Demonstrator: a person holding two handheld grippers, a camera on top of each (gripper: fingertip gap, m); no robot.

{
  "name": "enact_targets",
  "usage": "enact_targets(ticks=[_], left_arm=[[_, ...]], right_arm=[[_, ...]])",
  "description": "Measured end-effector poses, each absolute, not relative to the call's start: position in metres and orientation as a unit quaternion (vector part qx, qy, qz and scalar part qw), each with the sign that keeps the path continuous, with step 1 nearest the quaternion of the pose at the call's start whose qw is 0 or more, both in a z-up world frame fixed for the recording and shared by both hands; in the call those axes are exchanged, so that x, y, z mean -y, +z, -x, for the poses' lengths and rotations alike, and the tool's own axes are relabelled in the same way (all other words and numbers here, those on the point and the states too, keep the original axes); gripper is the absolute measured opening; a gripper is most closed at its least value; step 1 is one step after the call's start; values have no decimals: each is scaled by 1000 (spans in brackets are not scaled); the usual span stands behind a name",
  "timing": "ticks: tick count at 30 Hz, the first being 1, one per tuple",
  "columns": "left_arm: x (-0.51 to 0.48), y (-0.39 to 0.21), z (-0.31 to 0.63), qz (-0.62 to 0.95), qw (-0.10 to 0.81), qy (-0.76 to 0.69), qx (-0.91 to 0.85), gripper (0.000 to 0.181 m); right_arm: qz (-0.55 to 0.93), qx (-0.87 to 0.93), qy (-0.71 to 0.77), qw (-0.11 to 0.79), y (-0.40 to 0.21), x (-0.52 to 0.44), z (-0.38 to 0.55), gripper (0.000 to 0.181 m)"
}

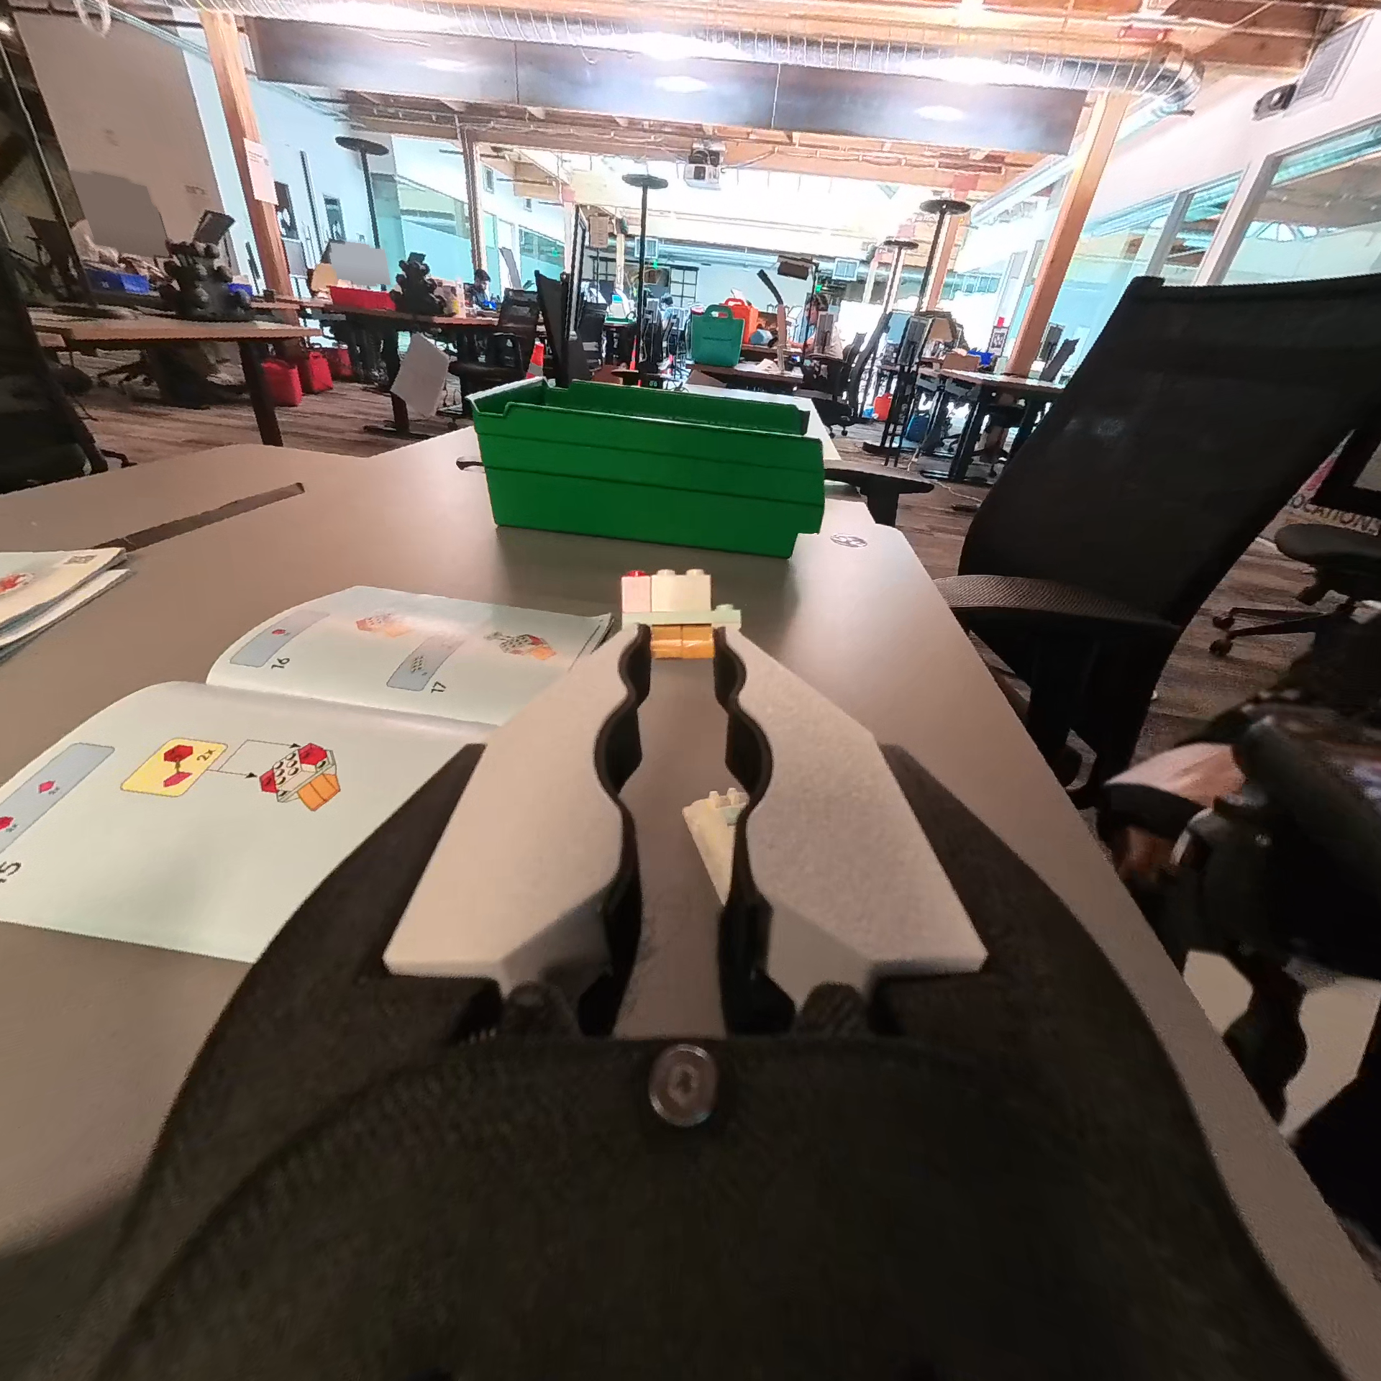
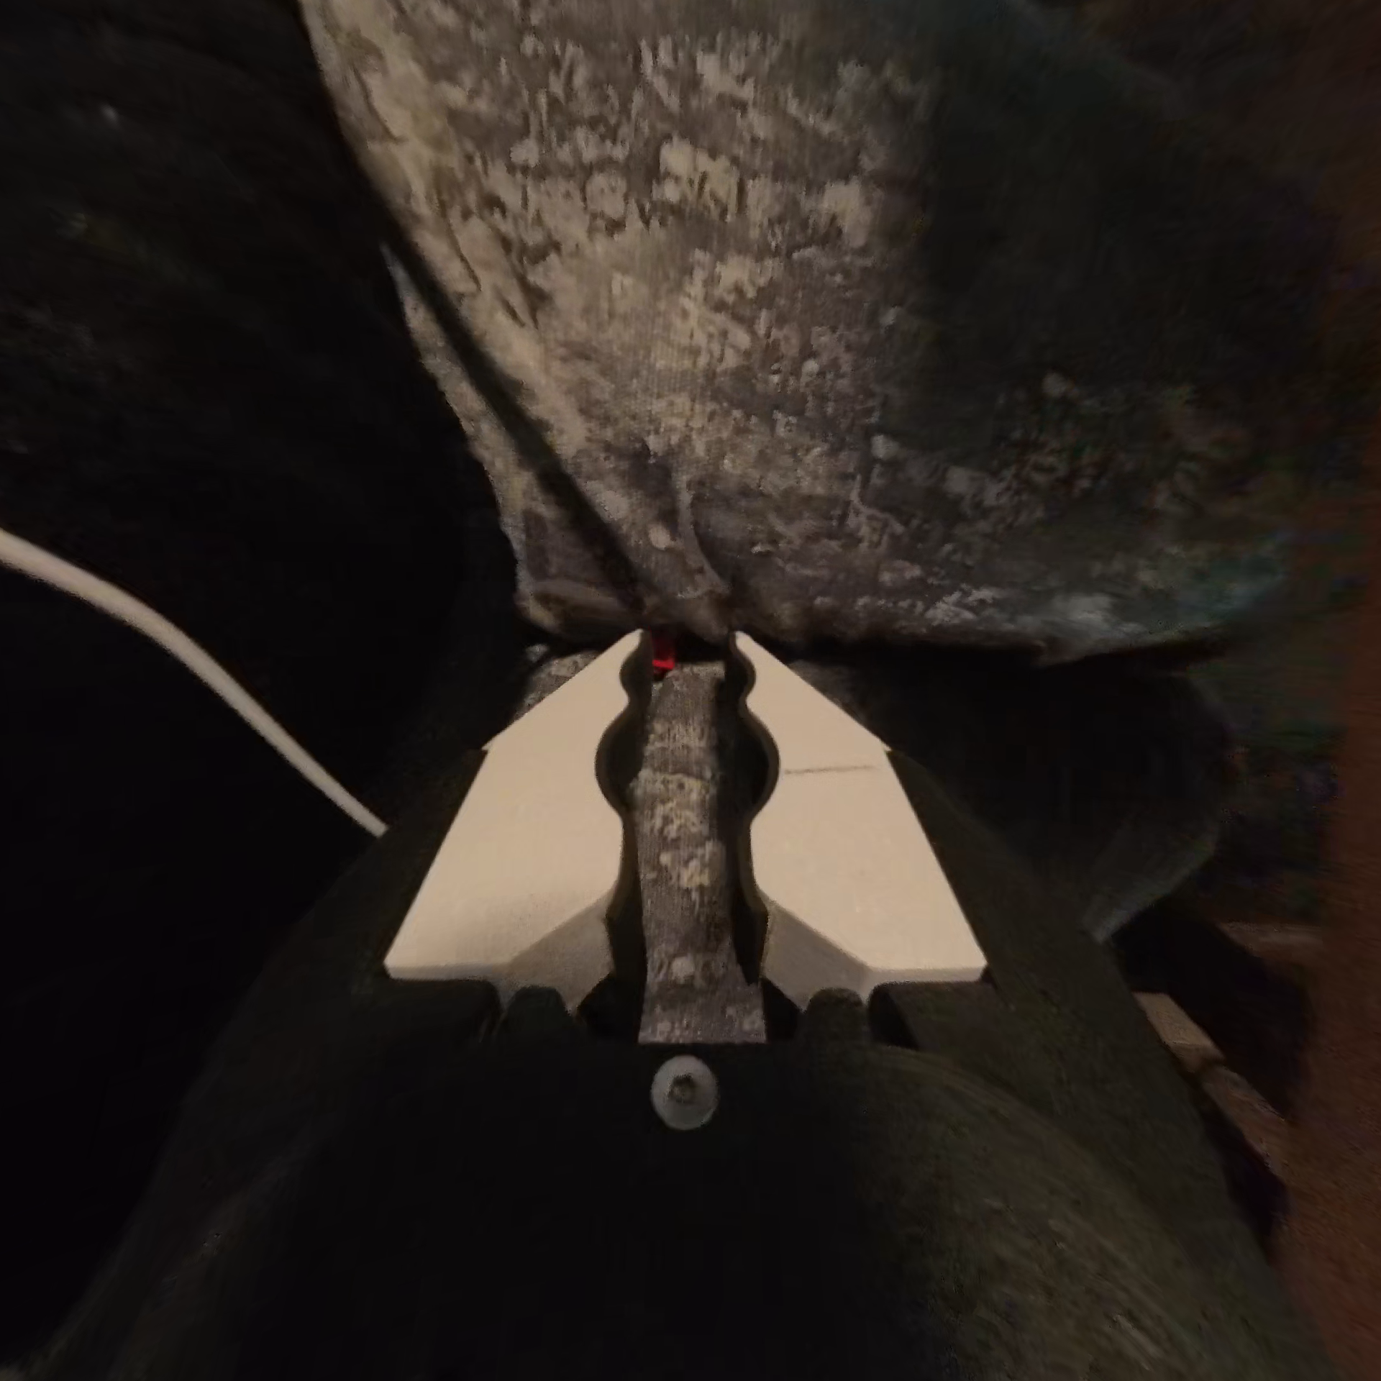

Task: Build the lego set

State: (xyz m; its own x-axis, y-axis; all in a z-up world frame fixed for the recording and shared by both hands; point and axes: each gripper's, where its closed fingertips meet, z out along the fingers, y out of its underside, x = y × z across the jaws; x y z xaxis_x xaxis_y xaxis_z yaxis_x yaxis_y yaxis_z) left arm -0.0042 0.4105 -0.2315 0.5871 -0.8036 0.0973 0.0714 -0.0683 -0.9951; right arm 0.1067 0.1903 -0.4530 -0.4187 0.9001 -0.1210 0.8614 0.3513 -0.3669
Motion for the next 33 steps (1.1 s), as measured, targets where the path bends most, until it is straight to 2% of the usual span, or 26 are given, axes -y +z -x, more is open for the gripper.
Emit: enact_targets(ticks=[5, 6, 10, 16, 23, 26, 33], left_arm=[[-409, -232, 3, 639, 620, -348, -293, 16], [-408, -232, 2, 639, 620, -347, -294, 16], [-408, -231, 3, 638, 622, -346, -294, 16], [-409, -230, 3, 637, 621, -356, -286, 15], [-407, -232, 0, 637, 620, -350, -297, 16], [-407, -231, 1, 637, 620, -350, -295, 16], [-408, -231, 2, 637, 620, -352, -292, 16]], right_arm=[[535, 826, 168, -53, -472, -175, -129, 14], [536, 826, 166, -55, -472, -175, -129, 8], [512, 842, 168, -4, -464, -181, -123, 0], [540, 810, 218, 76, -426, -194, -116, 6], [541, 823, 174, -8, -462, -182, -120, 19], [525, 836, 157, -34, -473, -177, -121, 10], [526, 825, 203, 30, -440, -181, -119, 6]])
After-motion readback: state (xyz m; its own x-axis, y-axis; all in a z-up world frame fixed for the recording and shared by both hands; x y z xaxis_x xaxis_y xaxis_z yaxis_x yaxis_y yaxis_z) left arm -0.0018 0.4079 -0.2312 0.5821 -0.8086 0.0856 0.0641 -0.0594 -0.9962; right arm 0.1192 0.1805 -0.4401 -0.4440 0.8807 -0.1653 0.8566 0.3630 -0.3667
